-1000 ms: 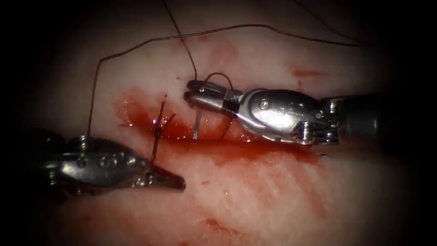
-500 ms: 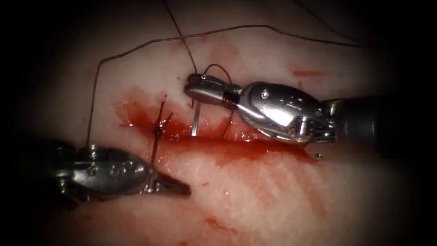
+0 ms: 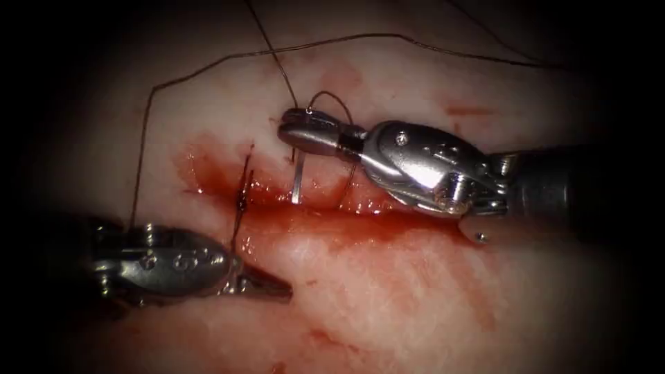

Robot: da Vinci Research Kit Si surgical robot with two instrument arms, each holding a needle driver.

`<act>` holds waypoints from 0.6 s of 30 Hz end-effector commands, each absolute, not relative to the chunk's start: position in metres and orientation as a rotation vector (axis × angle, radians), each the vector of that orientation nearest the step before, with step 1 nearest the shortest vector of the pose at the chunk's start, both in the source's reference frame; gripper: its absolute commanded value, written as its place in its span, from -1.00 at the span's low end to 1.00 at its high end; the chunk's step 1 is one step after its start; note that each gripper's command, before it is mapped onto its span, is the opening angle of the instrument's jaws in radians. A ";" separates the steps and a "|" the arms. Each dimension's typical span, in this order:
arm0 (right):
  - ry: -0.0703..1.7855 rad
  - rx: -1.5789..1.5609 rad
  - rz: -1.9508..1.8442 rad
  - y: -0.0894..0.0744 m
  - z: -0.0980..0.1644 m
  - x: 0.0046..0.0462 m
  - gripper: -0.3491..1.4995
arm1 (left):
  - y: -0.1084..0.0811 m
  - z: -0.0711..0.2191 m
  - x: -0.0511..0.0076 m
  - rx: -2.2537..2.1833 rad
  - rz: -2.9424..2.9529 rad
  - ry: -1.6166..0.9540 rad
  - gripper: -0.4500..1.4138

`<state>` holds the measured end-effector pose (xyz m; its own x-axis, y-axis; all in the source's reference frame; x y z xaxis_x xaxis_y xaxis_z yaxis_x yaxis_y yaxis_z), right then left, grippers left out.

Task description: Wound Closure

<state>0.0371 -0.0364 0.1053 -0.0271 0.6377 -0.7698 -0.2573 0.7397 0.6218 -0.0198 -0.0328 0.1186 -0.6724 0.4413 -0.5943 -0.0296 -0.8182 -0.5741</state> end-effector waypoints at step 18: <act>1.400 0.505 0.766 -0.038 0.105 0.0384 -1.00 | -0.033 0.119 -0.0197 -1.109 2.537 -0.794 -1.00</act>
<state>0.0376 -0.0382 0.1048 -0.0001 0.7368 -0.6761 -0.1801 0.6650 0.7248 -0.0191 -0.0327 0.1184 -0.6748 0.4361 -0.5954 -0.0202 -0.8174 -0.5757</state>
